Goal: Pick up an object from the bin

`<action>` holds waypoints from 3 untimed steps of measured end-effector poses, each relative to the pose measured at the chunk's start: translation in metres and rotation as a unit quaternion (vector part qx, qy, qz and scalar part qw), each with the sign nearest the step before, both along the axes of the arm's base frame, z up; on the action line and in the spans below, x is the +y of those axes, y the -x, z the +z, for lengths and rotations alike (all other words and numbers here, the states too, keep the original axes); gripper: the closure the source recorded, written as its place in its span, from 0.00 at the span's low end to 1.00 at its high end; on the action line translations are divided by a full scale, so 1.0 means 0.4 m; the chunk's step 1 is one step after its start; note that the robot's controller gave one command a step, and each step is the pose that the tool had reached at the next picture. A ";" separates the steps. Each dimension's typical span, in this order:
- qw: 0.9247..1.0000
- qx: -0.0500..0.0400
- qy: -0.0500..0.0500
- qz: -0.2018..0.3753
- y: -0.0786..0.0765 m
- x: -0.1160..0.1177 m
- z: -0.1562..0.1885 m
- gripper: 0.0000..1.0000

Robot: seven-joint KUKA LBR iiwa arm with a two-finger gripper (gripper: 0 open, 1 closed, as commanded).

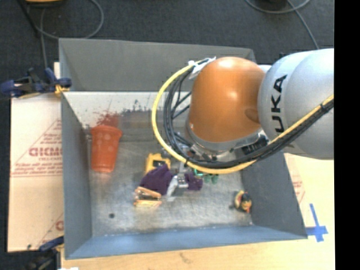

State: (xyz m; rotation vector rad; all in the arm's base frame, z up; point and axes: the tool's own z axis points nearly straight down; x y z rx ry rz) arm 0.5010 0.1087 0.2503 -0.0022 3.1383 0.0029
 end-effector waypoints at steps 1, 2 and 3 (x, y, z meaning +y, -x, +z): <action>1.000 -0.003 -0.001 0.006 0.003 0.012 -0.117 0.00; 0.998 -0.002 0.001 0.055 0.013 0.006 -0.269 0.00; 0.992 0.003 0.001 0.130 -0.036 -0.086 -0.325 0.00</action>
Offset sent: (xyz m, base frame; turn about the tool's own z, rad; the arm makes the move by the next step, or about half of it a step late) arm -0.0099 0.0015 -0.1392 -0.1603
